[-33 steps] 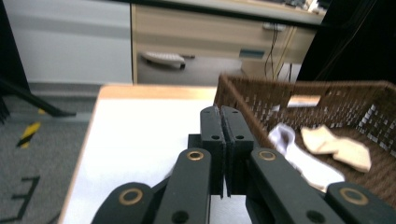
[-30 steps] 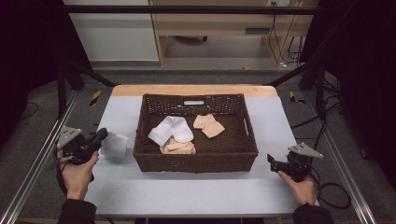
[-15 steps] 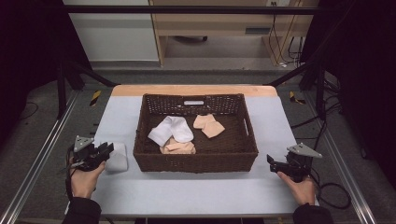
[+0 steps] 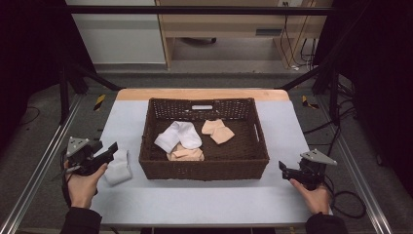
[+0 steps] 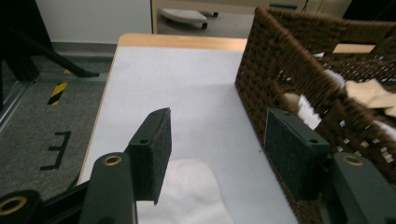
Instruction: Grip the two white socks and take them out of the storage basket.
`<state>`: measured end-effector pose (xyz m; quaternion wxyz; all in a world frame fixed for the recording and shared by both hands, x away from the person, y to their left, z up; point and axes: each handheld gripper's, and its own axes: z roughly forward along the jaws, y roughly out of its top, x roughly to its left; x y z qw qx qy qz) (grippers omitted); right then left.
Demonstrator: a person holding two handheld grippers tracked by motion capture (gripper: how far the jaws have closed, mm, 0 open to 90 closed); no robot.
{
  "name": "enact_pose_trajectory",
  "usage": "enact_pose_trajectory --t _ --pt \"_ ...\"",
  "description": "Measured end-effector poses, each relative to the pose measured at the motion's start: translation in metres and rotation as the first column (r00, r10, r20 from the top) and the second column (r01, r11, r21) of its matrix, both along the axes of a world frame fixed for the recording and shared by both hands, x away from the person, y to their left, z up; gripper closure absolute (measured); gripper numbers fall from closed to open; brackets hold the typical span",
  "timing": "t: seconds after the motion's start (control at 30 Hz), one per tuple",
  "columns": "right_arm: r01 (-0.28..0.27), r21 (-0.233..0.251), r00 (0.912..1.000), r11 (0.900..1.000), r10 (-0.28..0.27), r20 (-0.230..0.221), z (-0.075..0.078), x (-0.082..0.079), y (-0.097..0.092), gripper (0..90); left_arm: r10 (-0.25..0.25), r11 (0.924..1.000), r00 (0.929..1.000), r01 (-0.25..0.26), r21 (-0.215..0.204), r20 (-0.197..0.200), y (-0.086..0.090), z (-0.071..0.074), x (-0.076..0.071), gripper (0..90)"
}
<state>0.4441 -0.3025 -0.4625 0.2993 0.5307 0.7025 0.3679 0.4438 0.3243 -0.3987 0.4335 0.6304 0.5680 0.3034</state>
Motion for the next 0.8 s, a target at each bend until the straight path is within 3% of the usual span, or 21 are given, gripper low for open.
enact_pose_trajectory --t 0.27,0.43,0.8 --pt "0.007 -0.001 1.0000 1.0000 -0.007 -0.002 0.000 0.000 0.000 8.0 -0.044 0.9990 0.9964 0.044 -0.008 0.072 -0.015 0.029 -0.001 40.5" --pt "0.017 0.003 0.9998 0.9999 -0.017 0.008 0.000 0.000 -0.002 7.9 -0.089 0.9958 0.9885 0.091 -0.011 0.122 -0.033 0.048 0.001 40.8" --pt "0.019 0.009 0.9997 0.9998 -0.019 0.013 0.000 0.000 -0.002 7.8 -0.138 0.9902 0.9814 0.139 -0.003 0.134 -0.070 0.070 0.022 40.9"
